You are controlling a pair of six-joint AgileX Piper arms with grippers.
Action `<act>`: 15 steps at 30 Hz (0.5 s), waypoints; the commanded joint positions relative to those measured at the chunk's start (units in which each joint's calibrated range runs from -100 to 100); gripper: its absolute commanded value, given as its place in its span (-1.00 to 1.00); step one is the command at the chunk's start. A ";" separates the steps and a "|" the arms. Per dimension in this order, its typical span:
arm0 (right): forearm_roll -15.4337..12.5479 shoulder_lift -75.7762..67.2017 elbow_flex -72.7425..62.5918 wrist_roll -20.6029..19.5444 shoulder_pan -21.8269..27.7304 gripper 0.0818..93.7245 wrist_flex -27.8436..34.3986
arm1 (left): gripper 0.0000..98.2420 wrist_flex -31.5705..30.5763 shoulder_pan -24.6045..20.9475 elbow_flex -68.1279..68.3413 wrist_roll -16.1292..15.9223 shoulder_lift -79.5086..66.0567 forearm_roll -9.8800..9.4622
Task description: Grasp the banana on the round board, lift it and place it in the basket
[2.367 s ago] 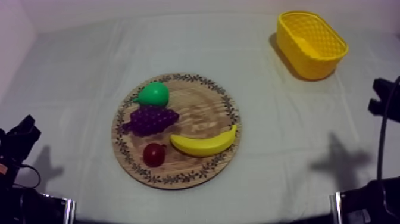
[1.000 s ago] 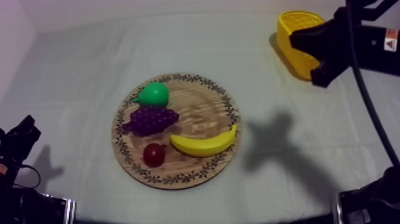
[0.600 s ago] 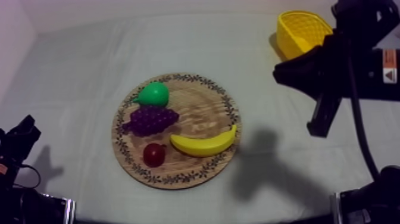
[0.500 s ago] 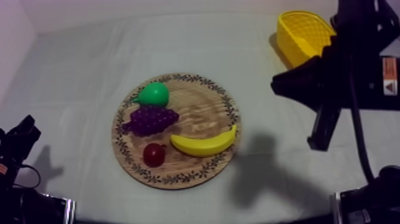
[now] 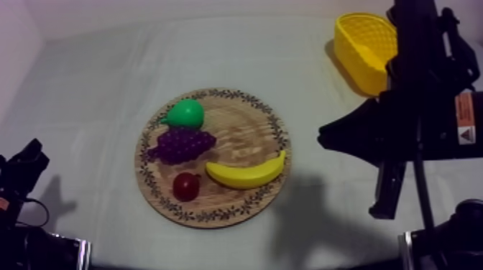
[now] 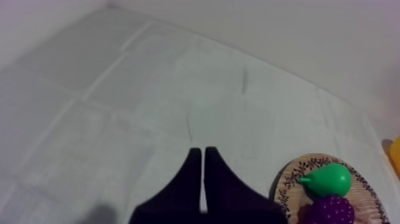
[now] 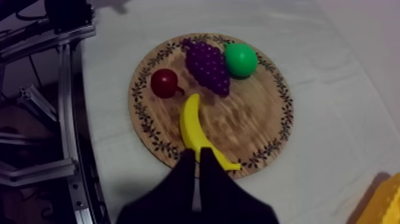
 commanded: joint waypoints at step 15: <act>4.59 11.63 -8.88 -2.07 -5.65 -0.99 6.43 | -1.00 -0.01 0.02 -0.01 0.00 -0.05 0.03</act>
